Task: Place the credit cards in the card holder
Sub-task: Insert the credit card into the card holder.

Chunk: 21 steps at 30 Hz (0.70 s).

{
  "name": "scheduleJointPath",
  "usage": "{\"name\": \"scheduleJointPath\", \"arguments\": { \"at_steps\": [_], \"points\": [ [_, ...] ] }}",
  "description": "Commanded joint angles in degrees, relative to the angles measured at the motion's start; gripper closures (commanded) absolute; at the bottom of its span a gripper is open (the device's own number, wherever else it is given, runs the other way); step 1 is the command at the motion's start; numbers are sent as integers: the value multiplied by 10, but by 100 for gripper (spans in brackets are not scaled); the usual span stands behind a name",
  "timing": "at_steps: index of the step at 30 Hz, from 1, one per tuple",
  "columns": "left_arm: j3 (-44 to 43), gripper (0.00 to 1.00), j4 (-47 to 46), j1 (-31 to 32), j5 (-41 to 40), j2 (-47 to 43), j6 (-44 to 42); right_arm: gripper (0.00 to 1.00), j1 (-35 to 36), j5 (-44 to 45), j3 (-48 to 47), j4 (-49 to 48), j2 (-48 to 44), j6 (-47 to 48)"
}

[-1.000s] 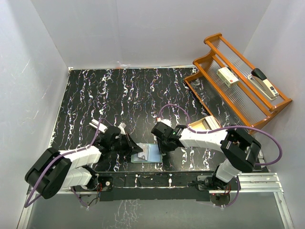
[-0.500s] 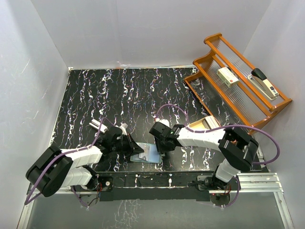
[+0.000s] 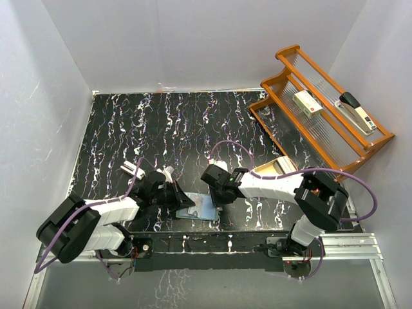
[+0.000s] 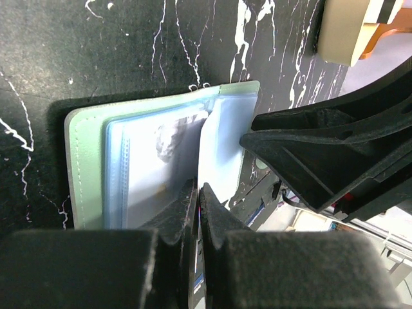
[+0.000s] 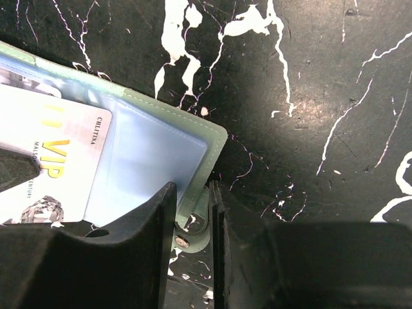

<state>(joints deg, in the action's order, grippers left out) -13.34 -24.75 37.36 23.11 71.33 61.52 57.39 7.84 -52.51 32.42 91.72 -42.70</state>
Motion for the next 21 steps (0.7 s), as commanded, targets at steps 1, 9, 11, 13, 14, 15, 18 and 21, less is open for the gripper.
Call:
{"name": "scheduleJointPath", "arguments": {
  "at_steps": [1,9,11,13,14,15,18,21],
  "points": [
    [6,100,-25,6,0,9,-20,77,4,30,14,-14,8,7],
    [2,100,-29,10,-23,28,-38,78,4,26,19,-17,8,6],
    [4,100,-35,12,-30,34,-40,79,4,26,19,-18,8,6],
    [4,100,-38,14,-36,38,-42,79,4,25,21,-18,7,6],
    [5,100,-42,14,-39,39,-41,79,4,24,22,-20,7,6],
    [6,100,-48,16,-40,41,-40,79,4,19,24,-23,7,6],
    [8,100,-66,20,-42,48,-38,80,4,2,30,-37,6,5],
    [6,100,-77,26,-39,58,-37,80,4,3,33,-38,9,4]
  ]
}}
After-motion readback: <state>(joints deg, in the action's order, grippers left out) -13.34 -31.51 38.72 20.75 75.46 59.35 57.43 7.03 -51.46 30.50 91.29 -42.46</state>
